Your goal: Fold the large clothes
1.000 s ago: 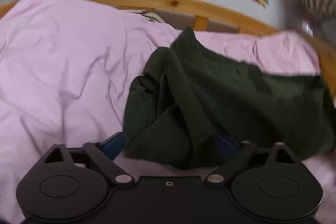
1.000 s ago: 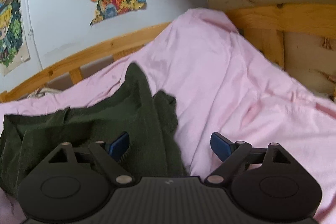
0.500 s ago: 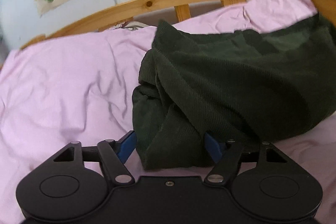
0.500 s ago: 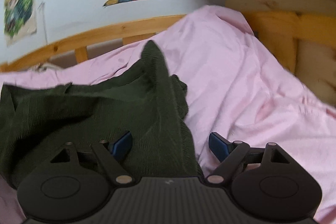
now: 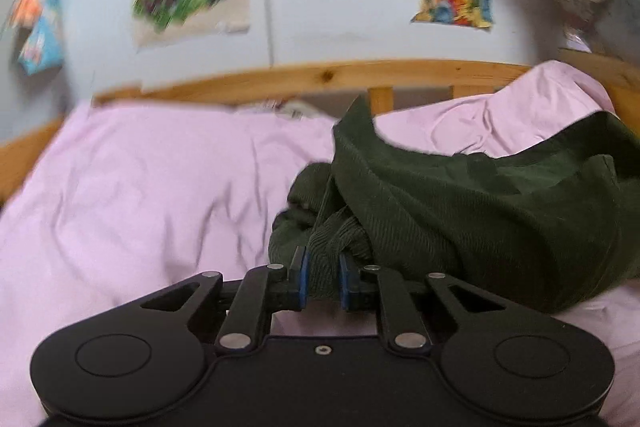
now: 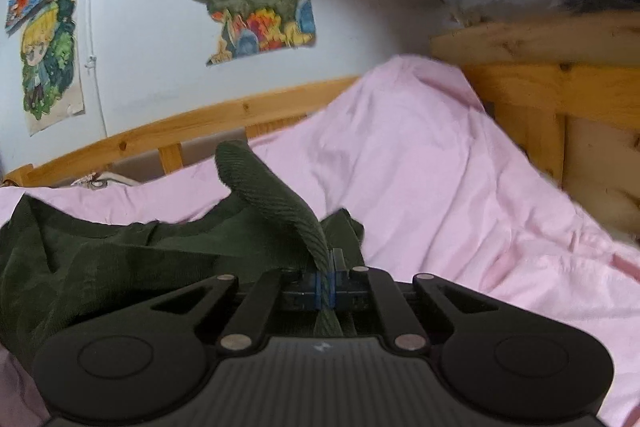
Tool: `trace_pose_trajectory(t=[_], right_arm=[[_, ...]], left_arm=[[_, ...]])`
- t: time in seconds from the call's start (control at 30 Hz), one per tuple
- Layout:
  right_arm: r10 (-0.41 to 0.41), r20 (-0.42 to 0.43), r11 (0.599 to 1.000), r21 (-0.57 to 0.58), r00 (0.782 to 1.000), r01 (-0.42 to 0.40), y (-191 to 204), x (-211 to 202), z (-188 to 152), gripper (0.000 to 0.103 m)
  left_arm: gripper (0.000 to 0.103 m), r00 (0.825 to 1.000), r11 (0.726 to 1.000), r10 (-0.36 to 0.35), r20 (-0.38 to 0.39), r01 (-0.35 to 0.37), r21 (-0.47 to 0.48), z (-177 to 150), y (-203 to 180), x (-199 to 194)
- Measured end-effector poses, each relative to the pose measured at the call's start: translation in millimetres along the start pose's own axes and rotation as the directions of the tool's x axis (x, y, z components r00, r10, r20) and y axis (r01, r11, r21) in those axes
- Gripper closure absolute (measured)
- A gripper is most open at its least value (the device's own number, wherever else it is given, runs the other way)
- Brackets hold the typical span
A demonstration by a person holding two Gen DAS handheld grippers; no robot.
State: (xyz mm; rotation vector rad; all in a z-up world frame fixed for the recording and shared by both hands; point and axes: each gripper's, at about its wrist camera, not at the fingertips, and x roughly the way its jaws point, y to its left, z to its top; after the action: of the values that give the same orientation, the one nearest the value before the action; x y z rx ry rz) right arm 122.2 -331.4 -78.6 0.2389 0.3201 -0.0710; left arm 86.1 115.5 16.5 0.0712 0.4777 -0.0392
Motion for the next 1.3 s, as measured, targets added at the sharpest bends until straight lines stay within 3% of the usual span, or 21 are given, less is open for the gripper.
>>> trace_pose_trajectory(t=[0.13,0.23,0.33,0.37,0.4,0.43,0.47,0.57,0.67,0.8,0.9,0.93,0.97,1.0,1.03,1.1,1.2,1.3], right_arm=[[0.010,-0.108,0.995,0.095,0.994,0.000,-16,20,-14,0.099],[0.024,-0.110,0.996,0.084,0.994,-0.015,-17,21,-12,0.098],[0.042,-0.086,0.996,0.077,0.995,-0.036,-15,18,-10,0.093],[0.048,-0.080,0.996,0.077,0.996,-0.042,-14,18,-10,0.091],[0.056,-0.075,0.996,0.076,0.996,-0.051,-14,17,-9,0.080],[0.064,-0.066,0.996,0.072,0.996,-0.060,-14,16,-9,0.067],[0.069,-0.054,0.996,0.063,0.996,-0.066,-13,15,-8,0.062],[0.083,-0.022,0.996,0.031,0.996,-0.083,-9,14,-6,0.060],[0.086,-0.005,0.996,-0.001,0.996,-0.086,-3,16,-7,0.057],[0.092,-0.007,0.995,-0.040,0.996,-0.092,3,24,-11,0.044],[0.099,-0.004,0.993,-0.063,0.995,-0.099,6,27,-13,0.036],[0.101,-0.003,0.992,-0.073,0.995,-0.101,8,27,-14,0.036],[0.104,-0.001,0.991,-0.084,0.995,-0.104,9,27,-15,0.036],[0.107,-0.001,0.989,-0.098,0.994,-0.107,11,28,-16,0.045],[0.109,-0.003,0.988,-0.111,0.994,-0.109,12,30,-16,0.072],[0.082,-0.006,0.991,-0.105,0.997,-0.082,11,30,-15,0.099],[0.116,0.019,0.989,0.087,0.993,-0.117,-15,25,-2,0.100],[0.160,0.070,0.959,0.225,0.985,-0.172,-37,12,11,0.100]], left_arm=[[0.088,0.984,0.988,-0.048,-0.170,0.022,-0.150,-33,21,25],[0.087,0.979,0.979,-0.097,-0.178,0.062,-0.192,-45,28,23],[0.083,0.976,0.971,-0.147,-0.160,0.111,-0.213,-37,37,17],[0.074,0.975,0.965,-0.162,-0.153,0.124,-0.233,-33,40,15],[0.069,0.976,0.958,-0.171,-0.134,0.133,-0.254,-28,44,12],[0.054,0.979,0.952,-0.178,-0.102,0.145,-0.270,-23,48,11],[0.037,0.981,0.950,-0.180,-0.076,0.154,-0.271,-18,50,11],[0.027,0.988,0.973,-0.151,-0.027,0.144,-0.182,10,36,22],[0.022,0.991,0.992,-0.121,-0.056,0.120,-0.036,39,11,53],[0.022,0.989,0.985,-0.113,-0.091,0.124,0.122,56,-16,92],[0.028,0.992,0.971,-0.081,-0.095,0.100,0.216,58,-33,109],[0.046,0.992,0.965,-0.084,-0.096,0.105,0.240,56,-37,113],[0.074,0.992,0.962,-0.079,-0.102,0.103,0.255,55,-41,115],[0.087,0.993,0.961,-0.062,-0.103,0.087,0.264,54,-43,116],[0.092,0.993,0.961,-0.065,-0.099,0.089,0.260,52,-42,115],[0.094,0.997,0.970,-0.058,-0.055,0.069,0.232,52,-39,106],[0.095,0.998,0.995,-0.060,0.032,0.058,0.081,64,-13,78],[0.095,0.990,0.978,-0.113,0.083,0.125,-0.167,80,25,48]])
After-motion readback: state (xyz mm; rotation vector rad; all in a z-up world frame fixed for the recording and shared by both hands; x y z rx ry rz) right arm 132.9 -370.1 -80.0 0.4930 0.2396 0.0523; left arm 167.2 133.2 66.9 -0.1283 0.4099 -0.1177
